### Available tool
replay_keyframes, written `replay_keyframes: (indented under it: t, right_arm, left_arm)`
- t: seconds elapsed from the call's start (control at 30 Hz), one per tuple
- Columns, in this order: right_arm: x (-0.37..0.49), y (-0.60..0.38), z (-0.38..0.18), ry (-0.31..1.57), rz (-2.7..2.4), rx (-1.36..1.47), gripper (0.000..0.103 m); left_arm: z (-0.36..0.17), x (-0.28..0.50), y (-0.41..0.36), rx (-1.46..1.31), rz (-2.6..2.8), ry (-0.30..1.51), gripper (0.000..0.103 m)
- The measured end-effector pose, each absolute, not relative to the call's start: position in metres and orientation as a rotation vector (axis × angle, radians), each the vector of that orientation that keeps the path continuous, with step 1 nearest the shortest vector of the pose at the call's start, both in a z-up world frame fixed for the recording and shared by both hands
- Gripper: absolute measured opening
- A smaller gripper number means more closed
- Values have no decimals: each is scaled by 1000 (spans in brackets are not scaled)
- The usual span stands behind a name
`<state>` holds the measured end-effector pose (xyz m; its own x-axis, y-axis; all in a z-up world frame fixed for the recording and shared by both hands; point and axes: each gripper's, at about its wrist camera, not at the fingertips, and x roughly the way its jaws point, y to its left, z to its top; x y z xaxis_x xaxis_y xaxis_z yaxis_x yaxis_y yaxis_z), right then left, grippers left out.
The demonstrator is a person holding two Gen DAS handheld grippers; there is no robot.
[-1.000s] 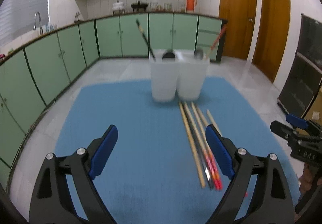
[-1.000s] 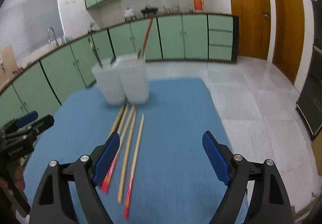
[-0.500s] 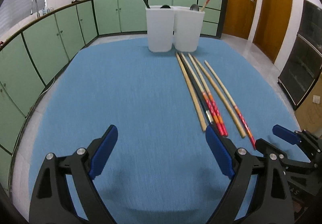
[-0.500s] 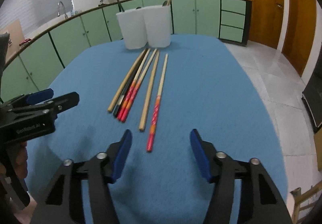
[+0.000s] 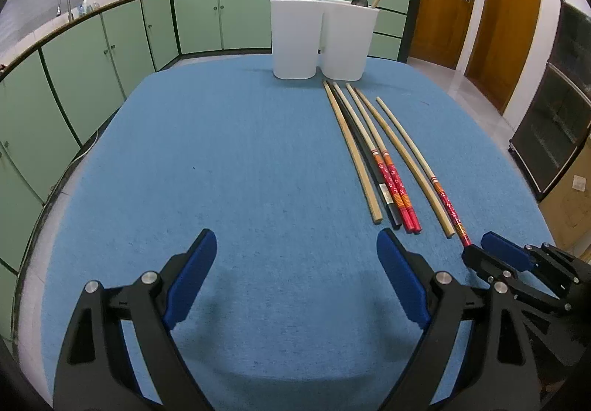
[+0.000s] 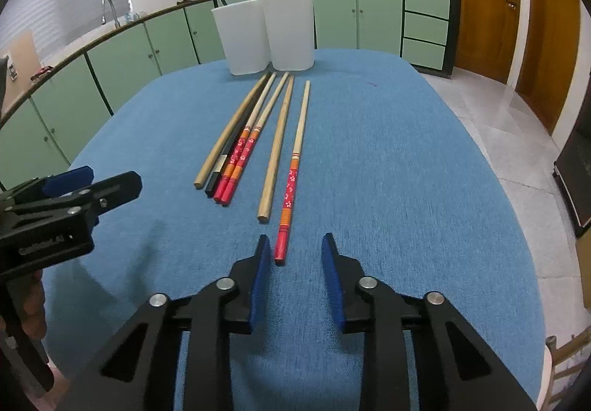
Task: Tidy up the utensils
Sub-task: 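Move both open tools back down to the remaining chopsticks, then grasp a red-patterned chopstick with the right tool while the left tool grasps a wooden chopstick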
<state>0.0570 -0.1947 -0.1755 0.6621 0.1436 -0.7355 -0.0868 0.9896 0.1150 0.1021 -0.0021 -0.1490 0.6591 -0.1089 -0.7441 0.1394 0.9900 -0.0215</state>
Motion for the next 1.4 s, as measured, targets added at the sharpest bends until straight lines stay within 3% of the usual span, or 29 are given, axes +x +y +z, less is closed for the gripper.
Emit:
replay_keyframes:
  t: [0.13,0.23,0.97,1.17,1.4]
  right_arm:
    - [56,-189,-177,821,129,27,19]
    - [58,-190,-176,819,129,24,6]
    - [66,-214,-174,829,97,99,6]
    - [67,-216,-175,827,100,107,6]
    - [67,-215,-175,826,106,109,6]
  left_arm:
    - [-151,104,-4,35,-148,842,84]
    - [-151,105,-8,35,-156,844,82]
    - [-176,138,-44,60,-159,923,64]
    - [-175,140,-44,83,-132,923,51]
    - [-174,137,-33,62,-121,919,51]
